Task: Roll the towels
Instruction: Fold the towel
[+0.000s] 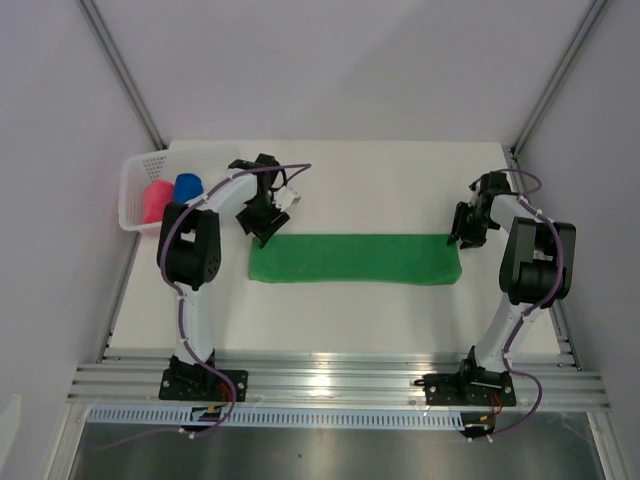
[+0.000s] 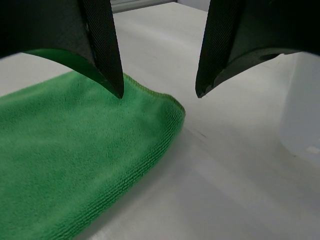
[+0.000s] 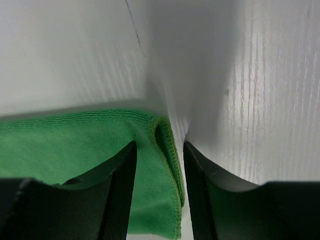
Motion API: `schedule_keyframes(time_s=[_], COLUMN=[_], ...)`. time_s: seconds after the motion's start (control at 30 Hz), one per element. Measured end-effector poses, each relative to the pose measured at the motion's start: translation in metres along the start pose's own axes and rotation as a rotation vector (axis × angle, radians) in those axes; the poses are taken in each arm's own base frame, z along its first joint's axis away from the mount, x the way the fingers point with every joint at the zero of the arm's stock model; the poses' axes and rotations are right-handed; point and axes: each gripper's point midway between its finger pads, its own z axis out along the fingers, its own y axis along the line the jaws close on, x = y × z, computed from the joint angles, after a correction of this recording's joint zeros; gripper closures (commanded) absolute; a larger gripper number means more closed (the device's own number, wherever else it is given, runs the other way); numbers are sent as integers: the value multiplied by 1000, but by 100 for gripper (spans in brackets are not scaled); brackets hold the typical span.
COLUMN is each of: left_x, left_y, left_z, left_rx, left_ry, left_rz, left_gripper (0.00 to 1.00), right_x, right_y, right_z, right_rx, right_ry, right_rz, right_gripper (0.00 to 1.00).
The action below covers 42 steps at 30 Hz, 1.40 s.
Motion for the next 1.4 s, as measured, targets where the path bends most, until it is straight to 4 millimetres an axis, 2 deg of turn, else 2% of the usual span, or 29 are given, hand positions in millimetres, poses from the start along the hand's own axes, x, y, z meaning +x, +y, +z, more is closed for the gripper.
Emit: schedule_keyframes(time_s=[0.1,0.2,0.23,0.4,0.43,0.47,0.5,0.8,0.97,1.07,1.13,1.23,1.4], left_x=[4,5,5,5,5,4,4,-1,-15,-31,-51,-81,-94], left_y=[1,6,7,12,12,12,12,11,-1,-4,1,20,41], left_z=[14,24,26,30,31,31,32,28,26,19,13,7,15], left_rx=[-10,-31,-39,-60,-61,-59,-57,-58,-72,-105,-148,-232,-316], left_ry=[42,66,69,86,87,89,90,83,66,40,5,-50,-46], left_rz=[-2,1,1,9,13,17,27,72,133,172,189,190,198], left_gripper=[35,37,43,71,86,97,99,99,99,99,99,99,99], right_x=[0,1,2,8,9,10,11,44,62,71,77,88,109], right_y=[3,5,6,6,6,6,6,12,15,15,15,15,13], right_z=[3,4,5,8,8,8,7,-3,-9,-11,-14,-17,-25], right_rx=[-18,-30,-32,-37,-40,-43,-45,-45,-22,-11,-3,15,48], right_ry=[10,12,13,22,20,18,16,62,106,131,147,172,216], right_rz=[-8,-5,-2,43,56,66,75,134,147,161,175,186,216], right_gripper=[58,77,86,97,99,100,100,100,100,100,100,100,100])
